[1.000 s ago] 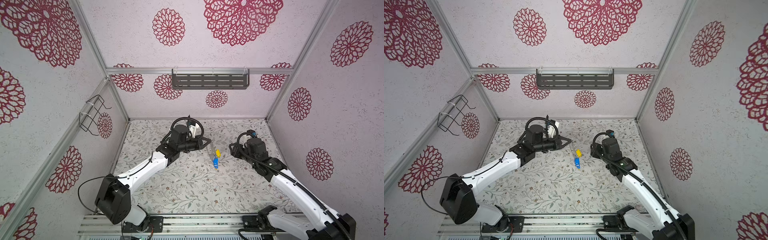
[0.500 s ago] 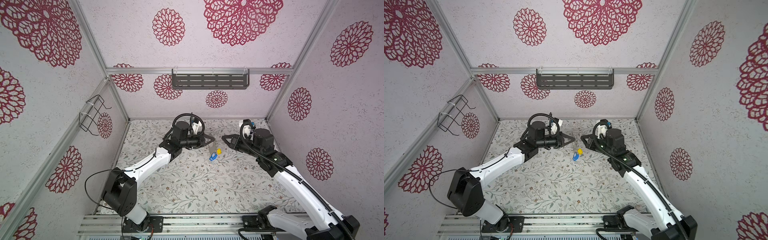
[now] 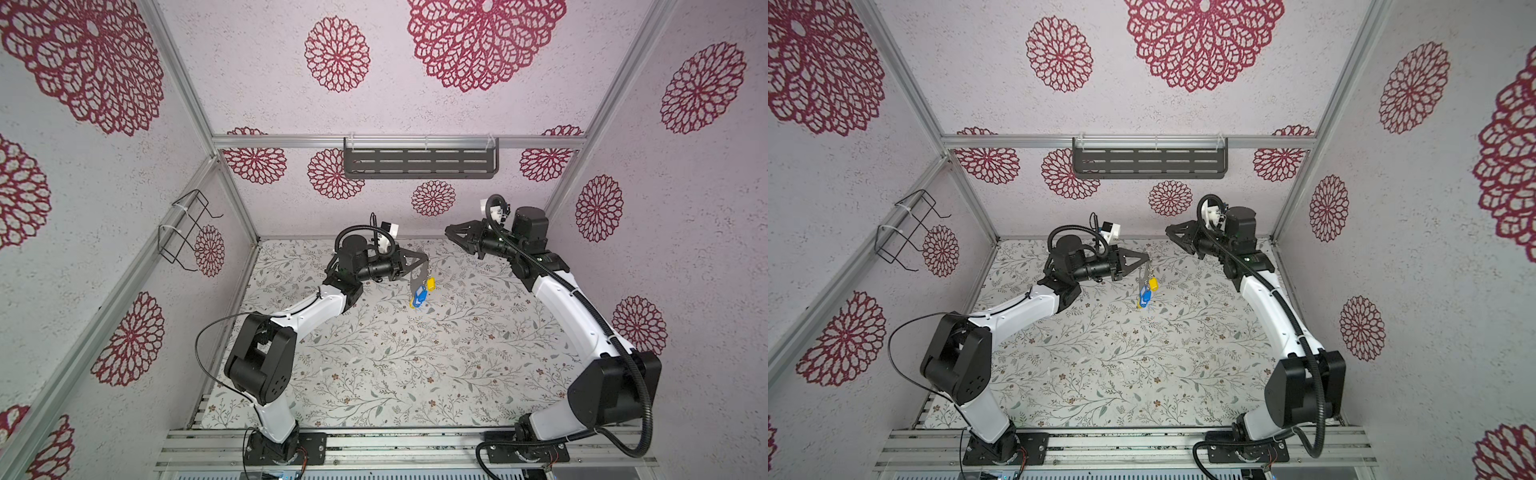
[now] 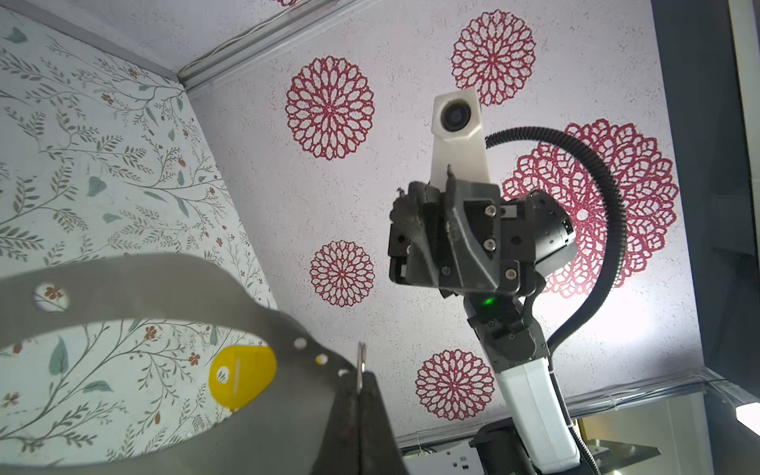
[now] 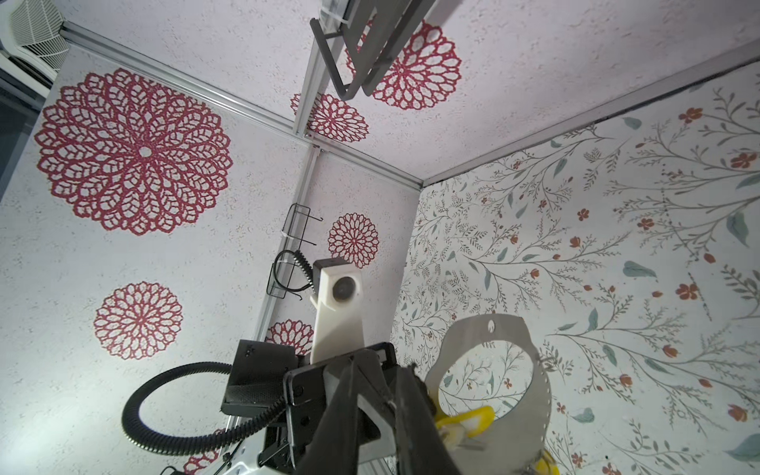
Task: Remove the keys from the keyring
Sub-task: 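Lift the keyring plate with the left gripper while the right arm rises toward it, then close the right gripper on the hanging keyring plate near the left gripper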
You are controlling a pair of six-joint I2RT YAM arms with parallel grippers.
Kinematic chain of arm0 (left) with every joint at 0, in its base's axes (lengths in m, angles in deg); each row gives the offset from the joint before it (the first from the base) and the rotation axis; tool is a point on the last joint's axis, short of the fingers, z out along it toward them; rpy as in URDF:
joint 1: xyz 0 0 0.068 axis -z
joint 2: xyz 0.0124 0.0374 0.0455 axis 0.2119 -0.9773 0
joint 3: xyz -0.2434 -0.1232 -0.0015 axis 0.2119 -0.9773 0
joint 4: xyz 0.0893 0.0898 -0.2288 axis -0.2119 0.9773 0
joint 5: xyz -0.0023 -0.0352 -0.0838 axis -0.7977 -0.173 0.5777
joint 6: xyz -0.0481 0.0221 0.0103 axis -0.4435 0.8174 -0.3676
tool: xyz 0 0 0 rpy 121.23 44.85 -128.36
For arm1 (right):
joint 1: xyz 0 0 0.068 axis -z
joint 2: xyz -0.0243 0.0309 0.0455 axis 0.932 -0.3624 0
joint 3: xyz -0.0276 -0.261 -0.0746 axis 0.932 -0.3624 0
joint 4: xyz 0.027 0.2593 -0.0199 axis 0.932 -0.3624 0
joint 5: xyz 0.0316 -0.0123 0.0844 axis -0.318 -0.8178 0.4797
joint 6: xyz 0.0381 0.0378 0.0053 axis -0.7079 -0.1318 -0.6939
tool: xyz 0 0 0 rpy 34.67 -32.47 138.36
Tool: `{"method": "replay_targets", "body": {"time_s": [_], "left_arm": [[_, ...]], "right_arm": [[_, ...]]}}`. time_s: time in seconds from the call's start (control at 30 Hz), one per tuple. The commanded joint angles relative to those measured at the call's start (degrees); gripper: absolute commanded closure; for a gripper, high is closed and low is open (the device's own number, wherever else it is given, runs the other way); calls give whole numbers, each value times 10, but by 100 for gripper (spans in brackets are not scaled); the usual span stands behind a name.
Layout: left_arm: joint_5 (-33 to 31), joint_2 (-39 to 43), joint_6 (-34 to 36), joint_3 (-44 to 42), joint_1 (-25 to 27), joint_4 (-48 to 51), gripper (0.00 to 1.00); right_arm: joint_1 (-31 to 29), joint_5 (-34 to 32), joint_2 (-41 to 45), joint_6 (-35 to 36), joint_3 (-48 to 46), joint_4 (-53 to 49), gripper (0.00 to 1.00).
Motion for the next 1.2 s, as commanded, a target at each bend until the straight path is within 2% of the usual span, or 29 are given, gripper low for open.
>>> {"method": "replay_targets", "body": {"time_s": [0.0,0.13,0.2,0.3,0.37,0.5,0.57,0.67,0.87,1.17], "left_arm": [[16,3,3,20,-4,-54,100],[44,-8,-18,20,-5,-119,100],[60,-20,-38,21,-6,-157,100],[76,-35,-56,23,-7,-184,100],[82,-43,-67,27,-9,-195,100],[96,-62,-91,43,-15,-212,100],[99,-71,-106,49,-20,-230,100],[100,-85,-127,63,-27,-247,100],[102,-103,-121,70,-33,-233,100],[111,-135,-172,70,-38,-303,100]], "right_arm": [[1,66,-6,58,49,-63,80],[2,68,-5,110,45,-108,70],[2,74,-2,117,36,-111,55],[2,86,4,110,18,-98,50],[2,99,11,86,-3,-60,52],[2,143,13,1,-52,79,85],[3,165,4,-22,-58,123,91],[2,178,-11,-29,-51,137,90],[1,170,-19,-27,-53,149,85],[-11,150,-33,-35,-51,163,82]]}}
